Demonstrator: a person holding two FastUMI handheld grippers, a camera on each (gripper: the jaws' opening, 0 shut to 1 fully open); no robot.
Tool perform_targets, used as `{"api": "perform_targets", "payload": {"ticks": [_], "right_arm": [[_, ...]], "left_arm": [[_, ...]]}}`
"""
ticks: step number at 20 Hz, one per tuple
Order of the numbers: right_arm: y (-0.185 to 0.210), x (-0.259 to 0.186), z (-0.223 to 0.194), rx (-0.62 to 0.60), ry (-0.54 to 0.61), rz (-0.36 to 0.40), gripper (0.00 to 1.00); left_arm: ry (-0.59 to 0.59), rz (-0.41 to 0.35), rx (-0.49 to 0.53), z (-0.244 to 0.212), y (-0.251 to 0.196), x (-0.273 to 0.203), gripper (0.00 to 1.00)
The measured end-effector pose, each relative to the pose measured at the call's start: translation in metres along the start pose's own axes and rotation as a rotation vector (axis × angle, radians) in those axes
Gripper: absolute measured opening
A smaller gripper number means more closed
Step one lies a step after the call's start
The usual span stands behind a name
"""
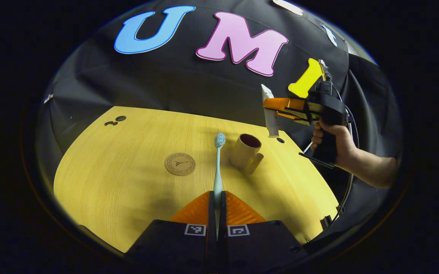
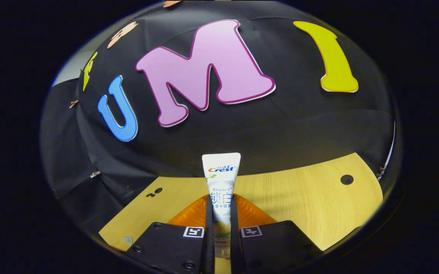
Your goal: Put the toothbrush and toothpaste on the desktop into the cup, then pick up the cup and place it on the coaster on the desktop.
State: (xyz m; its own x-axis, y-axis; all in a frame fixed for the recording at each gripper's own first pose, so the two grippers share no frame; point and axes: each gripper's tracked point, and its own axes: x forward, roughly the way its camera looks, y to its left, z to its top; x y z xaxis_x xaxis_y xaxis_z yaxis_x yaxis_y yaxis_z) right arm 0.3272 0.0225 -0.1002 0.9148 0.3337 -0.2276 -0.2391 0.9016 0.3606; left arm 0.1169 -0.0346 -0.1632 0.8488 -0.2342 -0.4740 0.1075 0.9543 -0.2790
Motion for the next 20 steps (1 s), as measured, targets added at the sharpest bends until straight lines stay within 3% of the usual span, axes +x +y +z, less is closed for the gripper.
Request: {"api": "perform_targets", "payload": {"ticks": [4,20], "right_arm": [[-0.004,0.020,0.008,0.018,-0.077,0.010,0.20],[-0.022,0.055,-0.055,-0.123,-0.109,0.011,0.20]], "left_arm": [[0.000,0.005,-0.014,0.002,-0.006,0.002,0.07],[0.009,0.034,0.058,0.016,-0.020,-0.005,0.06]]}}
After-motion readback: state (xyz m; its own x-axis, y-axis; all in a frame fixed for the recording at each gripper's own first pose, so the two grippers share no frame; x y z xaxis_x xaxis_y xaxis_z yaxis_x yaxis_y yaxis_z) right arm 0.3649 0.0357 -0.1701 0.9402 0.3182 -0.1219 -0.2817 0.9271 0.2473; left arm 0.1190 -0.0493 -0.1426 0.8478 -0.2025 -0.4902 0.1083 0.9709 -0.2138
